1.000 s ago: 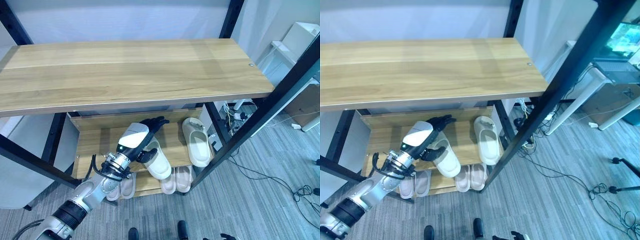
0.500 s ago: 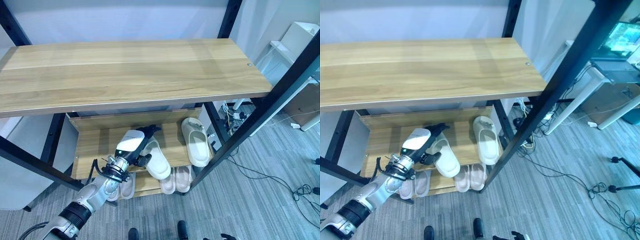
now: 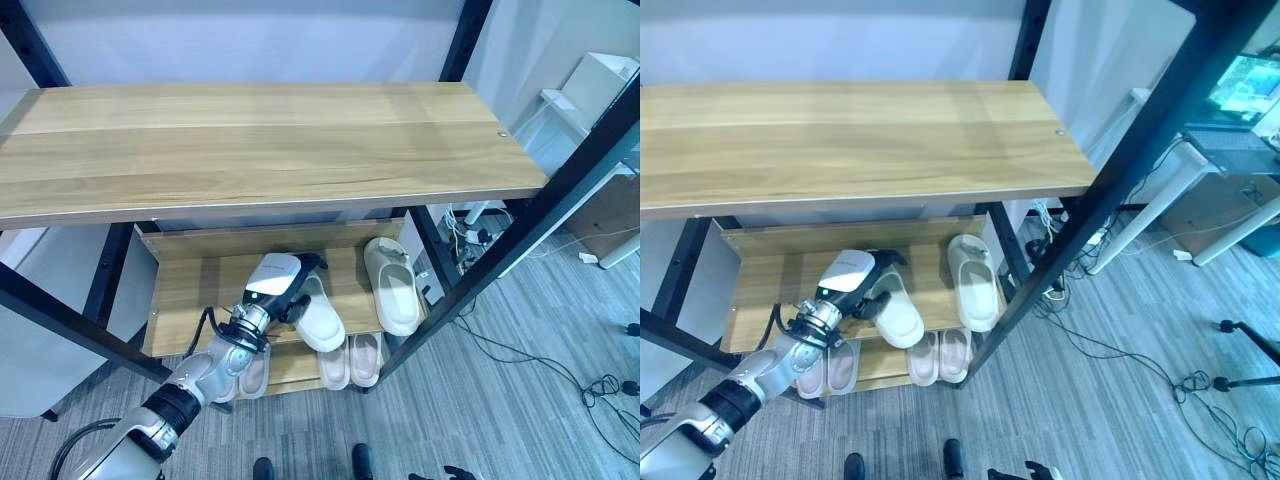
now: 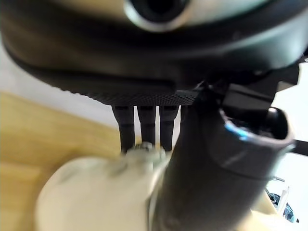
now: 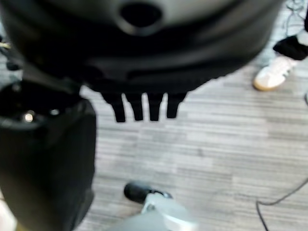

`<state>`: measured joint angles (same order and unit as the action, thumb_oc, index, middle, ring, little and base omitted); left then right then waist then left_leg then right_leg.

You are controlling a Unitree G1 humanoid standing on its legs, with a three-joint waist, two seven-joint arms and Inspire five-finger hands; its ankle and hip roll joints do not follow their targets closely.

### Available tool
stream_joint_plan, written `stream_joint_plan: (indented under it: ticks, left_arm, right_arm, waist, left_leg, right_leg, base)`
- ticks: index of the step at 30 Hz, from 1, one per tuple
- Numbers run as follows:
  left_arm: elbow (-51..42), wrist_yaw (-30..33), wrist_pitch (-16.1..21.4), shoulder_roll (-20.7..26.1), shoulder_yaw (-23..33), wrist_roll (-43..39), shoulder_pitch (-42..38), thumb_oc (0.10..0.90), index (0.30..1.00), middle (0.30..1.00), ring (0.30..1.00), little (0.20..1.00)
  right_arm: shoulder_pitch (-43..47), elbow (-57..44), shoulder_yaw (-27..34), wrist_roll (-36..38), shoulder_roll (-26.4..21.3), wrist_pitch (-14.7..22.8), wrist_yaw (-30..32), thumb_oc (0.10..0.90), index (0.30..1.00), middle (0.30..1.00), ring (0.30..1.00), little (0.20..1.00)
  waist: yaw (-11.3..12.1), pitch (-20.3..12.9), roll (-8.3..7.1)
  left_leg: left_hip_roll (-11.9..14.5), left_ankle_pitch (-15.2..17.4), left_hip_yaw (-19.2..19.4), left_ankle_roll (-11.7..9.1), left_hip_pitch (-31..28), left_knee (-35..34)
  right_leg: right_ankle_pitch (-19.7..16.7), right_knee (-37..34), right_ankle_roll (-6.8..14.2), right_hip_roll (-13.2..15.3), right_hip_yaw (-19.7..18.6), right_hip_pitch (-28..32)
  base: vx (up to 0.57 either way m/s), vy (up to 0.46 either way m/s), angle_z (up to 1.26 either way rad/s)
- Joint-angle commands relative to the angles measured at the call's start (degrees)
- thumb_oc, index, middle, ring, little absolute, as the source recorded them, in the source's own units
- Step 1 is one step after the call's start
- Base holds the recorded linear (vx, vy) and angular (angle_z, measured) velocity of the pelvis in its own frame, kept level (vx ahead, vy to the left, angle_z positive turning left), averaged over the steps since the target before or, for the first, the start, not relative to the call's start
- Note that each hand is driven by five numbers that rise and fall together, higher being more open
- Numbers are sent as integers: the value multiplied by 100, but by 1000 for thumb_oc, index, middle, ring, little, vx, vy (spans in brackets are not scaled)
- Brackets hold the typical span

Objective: Arrange the slippers neatly on the shoe rack.

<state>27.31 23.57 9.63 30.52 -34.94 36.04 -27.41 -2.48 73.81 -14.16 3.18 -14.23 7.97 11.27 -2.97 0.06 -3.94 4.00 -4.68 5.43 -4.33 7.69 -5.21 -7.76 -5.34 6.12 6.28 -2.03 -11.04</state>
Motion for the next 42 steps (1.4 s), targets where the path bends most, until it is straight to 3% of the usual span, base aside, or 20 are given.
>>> stream_joint_plan:
  ticks: [1, 28, 42]
  left_arm:
    - [394, 256, 95, -196, 147, 14, -880, 400, 300, 300, 300, 300]
    - [-49, 594, 569, -463, -680, -69, -1932, 400, 300, 300, 300, 300]
    - [576, 816, 256, -734, -990, 294, -2400, 400, 300, 300, 300, 300]
  right_arm:
    - [109, 13, -6, 172, -420, 50, 129, 800, 900, 900, 900, 900]
    - [392, 212, -154, 209, -466, 34, 249, 800, 900, 900, 900, 900]
    - [644, 157, -219, 338, -503, 99, 357, 800, 900, 900, 900, 900]
  waist:
    - [-15, 121, 29]
    - [-233, 313, 101]
    - [-265, 587, 106]
  left_leg:
    - [-289, 425, -195, 209, 171, 21]
    - [-248, 284, -135, 221, 743, 21]
    - [-269, 222, -141, 240, 980, 21]
  right_leg:
    - [388, 34, 389, 78, 256, 34]
    - [195, 46, 369, 67, 134, -591]
    - [119, 82, 378, 117, 112, -859]
  base:
    - [0, 0, 0]
    - [-6, 0, -2]
    - [0, 0, 0]
